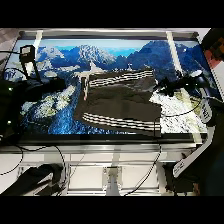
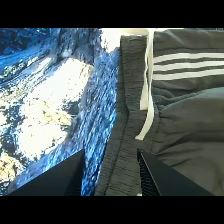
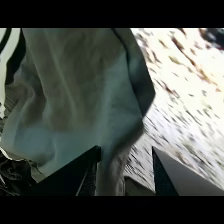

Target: Fold the clothes and pants, and hang the long-sleeved shirts on hangers.

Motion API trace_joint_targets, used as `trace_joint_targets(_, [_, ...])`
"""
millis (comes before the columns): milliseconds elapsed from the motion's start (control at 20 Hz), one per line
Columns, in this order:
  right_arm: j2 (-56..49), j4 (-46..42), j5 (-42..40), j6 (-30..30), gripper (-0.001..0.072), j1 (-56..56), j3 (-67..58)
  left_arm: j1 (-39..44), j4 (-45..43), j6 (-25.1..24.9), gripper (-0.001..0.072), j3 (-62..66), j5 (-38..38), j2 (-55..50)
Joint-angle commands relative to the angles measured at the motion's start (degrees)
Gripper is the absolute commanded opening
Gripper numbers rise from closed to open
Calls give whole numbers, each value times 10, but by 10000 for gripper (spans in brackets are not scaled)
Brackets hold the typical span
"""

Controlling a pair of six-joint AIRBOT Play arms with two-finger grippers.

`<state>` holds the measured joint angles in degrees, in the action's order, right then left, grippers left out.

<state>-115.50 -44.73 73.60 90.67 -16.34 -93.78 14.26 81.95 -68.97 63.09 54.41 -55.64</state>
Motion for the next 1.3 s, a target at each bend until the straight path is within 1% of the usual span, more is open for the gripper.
trace_joint_targets(0, [-13, 17, -26, 2, 380, 13, 0, 0, 0, 0, 354, 0, 0, 0])
trace_joint_targets(50, [-13, 17, -31, 2, 350, 16, 0, 0, 0, 0, 353, 0, 0, 0])
trace_joint_targets(100, [-13, 14, -31, 2, 220, 17, 0, 0, 0, 0, 354, 0, 0, 0])
trace_joint_targets(150, [-13, 14, -27, 2, 38, 17, 0, 0, 0, 0, 353, 0, 0, 0])
trace_joint_targets(200, [-11, 14, -23, 2, 8, 17, 0, 0, 0, 0, 354, 0, 0, 0])
trace_joint_targets(350, [3, -1, 15, 5, 6, 17, -12, 0, 0, 0, 353, 0, 0, 0])
trace_joint_targets(400, [12, -21, 40, 16, 6, 17, -22, 0, 0, 0, 354, 0, 0, 0])
trace_joint_targets(600, [29, -161, 171, 41, 6, 28, -106, 0, 0, 0, 354, 0, 0, 0])
trace_joint_targets(650, [29, -183, 187, 47, 6, 37, -130, 0, 0, 0, 354, 0, 0, 0])
trace_joint_targets(750, [28, -186, 181, 49, 6, 64, -165, 0, 0, 0, 353, 0, 0, 0])
trace_joint_targets(900, [24, -187, 144, 48, 8, 123, -182, 0, 0, 0, 353, 0, 0, 0])
trace_joint_targets(950, [18, -189, 134, 47, 20, 145, -182, 0, 0, 0, 354, 0, 0, 0])
trace_joint_targets(1000, [11, -195, 131, 48, 161, 164, -182, 0, 0, 0, 353, 0, 0, 0])
trace_joint_targets(1050, [3, -209, 130, 47, 468, 181, -182, 0, 0, 0, 353, 0, 0, 0])
trace_joint_targets(1100, [-1, -228, 128, 47, 540, 193, -182, 0, 0, 0, 353, 0, 0, 0])
trace_joint_targets(1200, [-2, -263, 126, 47, 540, 206, -182, 0, 0, 0, 353, 0, 0, 0])
trace_joint_targets(1250, [-2, -262, 126, 47, 540, 205, -182, 0, 0, 0, 353, 0, 0, 0])
